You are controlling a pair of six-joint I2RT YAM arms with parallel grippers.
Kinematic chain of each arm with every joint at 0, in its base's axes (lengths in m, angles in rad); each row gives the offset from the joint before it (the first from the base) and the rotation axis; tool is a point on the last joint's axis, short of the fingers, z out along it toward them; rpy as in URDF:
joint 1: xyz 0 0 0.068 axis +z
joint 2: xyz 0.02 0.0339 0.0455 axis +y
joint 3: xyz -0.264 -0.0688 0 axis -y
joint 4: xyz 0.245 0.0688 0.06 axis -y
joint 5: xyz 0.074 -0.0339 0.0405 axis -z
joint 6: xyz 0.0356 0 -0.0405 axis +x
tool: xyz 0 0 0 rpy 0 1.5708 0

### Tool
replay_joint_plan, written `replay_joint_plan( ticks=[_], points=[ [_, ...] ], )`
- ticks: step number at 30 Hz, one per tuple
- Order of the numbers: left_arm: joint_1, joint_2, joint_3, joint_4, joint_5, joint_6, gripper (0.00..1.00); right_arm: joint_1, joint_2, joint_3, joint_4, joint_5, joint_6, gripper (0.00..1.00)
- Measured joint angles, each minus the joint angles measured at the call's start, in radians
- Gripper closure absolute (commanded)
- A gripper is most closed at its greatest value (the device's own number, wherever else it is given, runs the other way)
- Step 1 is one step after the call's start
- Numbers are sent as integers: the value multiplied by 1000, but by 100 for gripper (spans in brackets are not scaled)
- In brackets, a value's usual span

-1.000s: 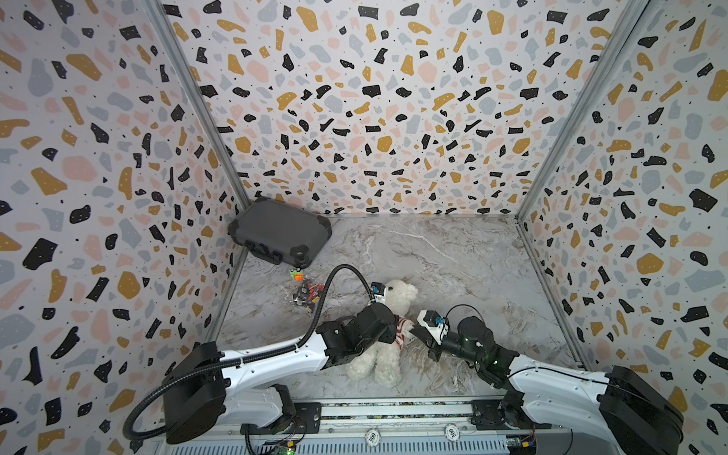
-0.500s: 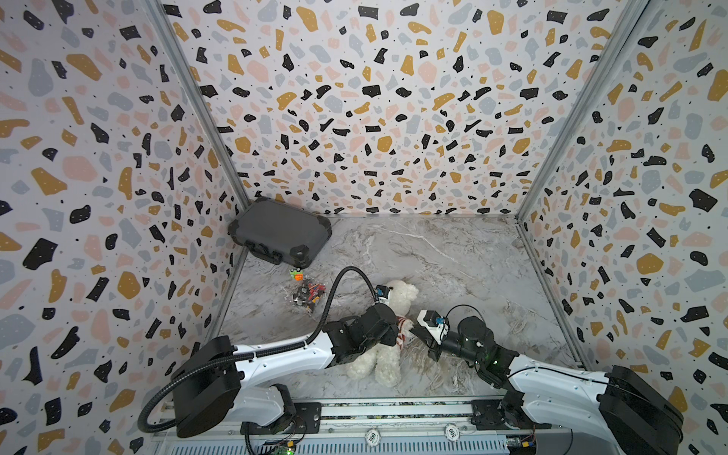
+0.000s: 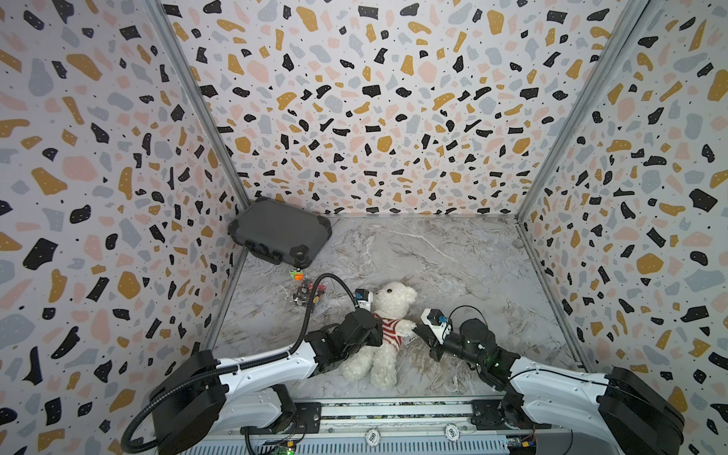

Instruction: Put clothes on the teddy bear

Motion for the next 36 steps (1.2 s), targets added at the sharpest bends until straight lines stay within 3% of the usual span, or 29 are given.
replay_joint_plan(
  ticks=[8,16,21,23,31,36],
  points=[
    [0,-12,-6,24,11,-8,100,-29,11,0,3,5,27,97],
    [-13,35,-61,138,17,-41,100,-44,40,26,-37,5,79,66],
    [-20,56,-69,208,11,-60,100,-46,-61,26,-95,-8,125,43],
    [-21,68,-69,229,11,-65,100,-46,-93,26,-102,-8,134,40],
    [-58,95,-68,267,9,-72,94,-55,33,56,-118,-11,138,43],
    [-68,95,-68,268,0,-74,93,-77,113,56,-85,-31,142,53]
  ],
)
